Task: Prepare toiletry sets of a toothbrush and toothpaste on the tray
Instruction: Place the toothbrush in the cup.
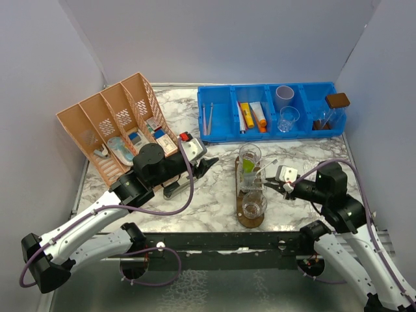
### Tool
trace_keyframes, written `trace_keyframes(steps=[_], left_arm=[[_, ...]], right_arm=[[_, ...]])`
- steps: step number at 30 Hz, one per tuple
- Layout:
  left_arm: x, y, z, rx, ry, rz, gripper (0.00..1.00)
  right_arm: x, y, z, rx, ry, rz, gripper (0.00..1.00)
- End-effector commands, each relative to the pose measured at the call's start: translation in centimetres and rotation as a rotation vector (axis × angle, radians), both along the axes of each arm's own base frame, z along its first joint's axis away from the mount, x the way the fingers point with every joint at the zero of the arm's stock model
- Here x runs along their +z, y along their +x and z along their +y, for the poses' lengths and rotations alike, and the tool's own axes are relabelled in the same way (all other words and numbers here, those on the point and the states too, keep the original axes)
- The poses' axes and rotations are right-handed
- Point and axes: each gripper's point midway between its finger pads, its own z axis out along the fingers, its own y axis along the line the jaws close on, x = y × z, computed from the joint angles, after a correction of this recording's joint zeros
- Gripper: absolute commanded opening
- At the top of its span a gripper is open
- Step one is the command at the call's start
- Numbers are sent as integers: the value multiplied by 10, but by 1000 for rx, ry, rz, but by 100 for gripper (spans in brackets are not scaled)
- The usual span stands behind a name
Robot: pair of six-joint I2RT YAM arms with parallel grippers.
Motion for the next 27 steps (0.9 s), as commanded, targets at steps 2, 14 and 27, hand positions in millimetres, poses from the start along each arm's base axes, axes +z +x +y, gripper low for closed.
trace_keyframes(steps=[2,14,27], left_arm=[[9,1,3,16,-34,-18,60],[11,0,4,13,-42,-22,60],[12,-1,4,9,-47,-26,60]], right_arm=[[13,4,4,-4,62,-59,1],[7,8,4,-20,46,-39,1],[-3,15,3,-42,27,-17,9]])
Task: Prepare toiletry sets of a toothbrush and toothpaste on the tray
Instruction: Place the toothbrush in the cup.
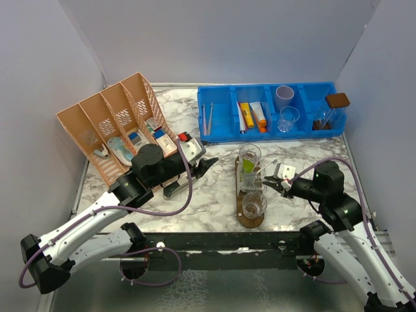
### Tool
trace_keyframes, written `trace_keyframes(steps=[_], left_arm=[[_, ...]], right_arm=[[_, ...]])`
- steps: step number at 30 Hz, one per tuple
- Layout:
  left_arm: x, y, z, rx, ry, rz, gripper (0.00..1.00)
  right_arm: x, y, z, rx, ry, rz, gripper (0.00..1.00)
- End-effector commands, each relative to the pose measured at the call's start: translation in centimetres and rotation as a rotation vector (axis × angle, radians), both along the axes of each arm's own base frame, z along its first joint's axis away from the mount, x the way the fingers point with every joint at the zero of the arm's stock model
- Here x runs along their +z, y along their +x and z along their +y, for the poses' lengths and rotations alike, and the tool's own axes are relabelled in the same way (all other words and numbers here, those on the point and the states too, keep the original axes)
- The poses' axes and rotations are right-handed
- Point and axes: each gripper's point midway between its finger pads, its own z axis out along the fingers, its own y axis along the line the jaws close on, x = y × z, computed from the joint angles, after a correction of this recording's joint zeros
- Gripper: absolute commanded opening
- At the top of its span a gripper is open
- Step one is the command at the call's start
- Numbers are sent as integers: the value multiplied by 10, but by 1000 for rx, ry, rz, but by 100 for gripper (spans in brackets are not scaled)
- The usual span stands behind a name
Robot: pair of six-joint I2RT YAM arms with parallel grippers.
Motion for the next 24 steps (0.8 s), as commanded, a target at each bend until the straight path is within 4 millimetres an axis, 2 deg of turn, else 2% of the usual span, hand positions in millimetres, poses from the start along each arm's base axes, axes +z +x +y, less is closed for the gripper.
trace_keyframes(steps=[1,24], left_arm=[[9,0,3,9,-39,-19,60],[12,-1,4,11,-48,-25,60]], right_arm=[[2,7,0,-23,6,-22,10],[-13,3,3,38,-45,0,17]])
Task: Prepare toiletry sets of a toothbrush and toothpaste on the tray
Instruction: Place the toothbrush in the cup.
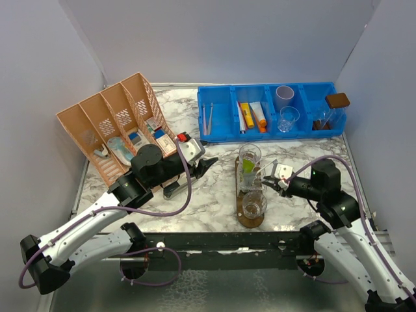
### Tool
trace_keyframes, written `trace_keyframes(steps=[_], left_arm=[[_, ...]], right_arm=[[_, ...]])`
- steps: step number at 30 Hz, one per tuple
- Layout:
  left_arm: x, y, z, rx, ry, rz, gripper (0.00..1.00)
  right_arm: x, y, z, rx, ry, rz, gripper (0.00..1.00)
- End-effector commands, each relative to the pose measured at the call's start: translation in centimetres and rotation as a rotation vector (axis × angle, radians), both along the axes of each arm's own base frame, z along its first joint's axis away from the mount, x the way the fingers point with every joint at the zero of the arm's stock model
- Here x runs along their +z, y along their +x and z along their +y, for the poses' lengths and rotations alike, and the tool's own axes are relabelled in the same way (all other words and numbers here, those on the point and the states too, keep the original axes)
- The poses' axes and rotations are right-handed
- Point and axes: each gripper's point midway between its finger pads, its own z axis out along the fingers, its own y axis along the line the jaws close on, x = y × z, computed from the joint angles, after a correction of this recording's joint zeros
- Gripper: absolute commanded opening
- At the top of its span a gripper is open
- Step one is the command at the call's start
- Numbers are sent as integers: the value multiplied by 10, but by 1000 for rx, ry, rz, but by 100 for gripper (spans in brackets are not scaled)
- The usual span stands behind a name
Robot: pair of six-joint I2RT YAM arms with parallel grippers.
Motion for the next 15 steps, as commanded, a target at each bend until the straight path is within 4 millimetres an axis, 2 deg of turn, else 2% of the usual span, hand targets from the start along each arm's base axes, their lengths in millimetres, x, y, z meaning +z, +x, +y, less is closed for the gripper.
trace_keyframes(steps=[1,11,15], left_arm=[[10,0,4,11,-39,-22,60],[11,-1,5,10,-42,-25,60],[11,-1,4,9,-43,-25,60]], right_arm=[[-3,-1,3,32,-11,-9,17],[-5,-4,4,55,-15,-22,18],[-3,-7,5,69,-12,-29,25]])
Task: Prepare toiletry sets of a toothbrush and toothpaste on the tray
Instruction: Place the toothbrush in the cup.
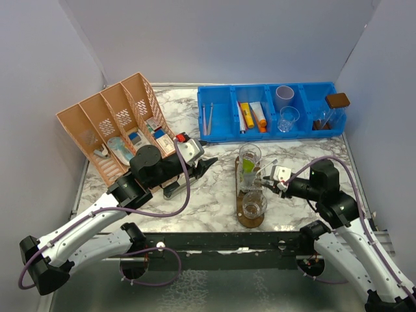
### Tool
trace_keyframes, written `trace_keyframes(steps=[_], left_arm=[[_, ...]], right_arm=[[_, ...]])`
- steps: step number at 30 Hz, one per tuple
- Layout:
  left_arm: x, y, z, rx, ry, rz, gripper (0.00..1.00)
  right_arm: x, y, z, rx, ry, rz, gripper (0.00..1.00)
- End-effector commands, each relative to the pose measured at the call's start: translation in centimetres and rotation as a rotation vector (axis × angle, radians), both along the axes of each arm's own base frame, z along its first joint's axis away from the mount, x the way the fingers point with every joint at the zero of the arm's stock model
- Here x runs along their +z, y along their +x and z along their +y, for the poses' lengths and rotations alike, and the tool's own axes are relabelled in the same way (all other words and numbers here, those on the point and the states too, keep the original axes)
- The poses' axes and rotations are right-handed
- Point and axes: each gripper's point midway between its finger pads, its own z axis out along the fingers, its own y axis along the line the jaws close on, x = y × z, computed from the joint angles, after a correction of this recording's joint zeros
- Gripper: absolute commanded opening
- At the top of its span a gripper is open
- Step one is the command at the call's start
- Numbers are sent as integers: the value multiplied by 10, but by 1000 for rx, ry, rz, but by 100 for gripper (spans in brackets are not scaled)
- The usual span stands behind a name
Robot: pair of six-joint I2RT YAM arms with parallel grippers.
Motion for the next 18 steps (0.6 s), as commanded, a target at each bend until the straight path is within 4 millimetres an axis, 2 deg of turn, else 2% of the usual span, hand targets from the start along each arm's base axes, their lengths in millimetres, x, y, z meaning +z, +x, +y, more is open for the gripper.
trace_keyframes(steps=[1,5,12,18], left_arm=[[8,0,3,9,-32,-19,60],[8,0,3,7,-31,-19,60],[6,1,2,7,-26,-17,60],[5,2,2,15,-22,-15,61]], right_arm=[[3,-7,4,46,10,-16,28],[8,-11,5,63,19,-27,40],[20,-17,5,74,50,-60,52],[53,-23,0,29,106,-98,59]])
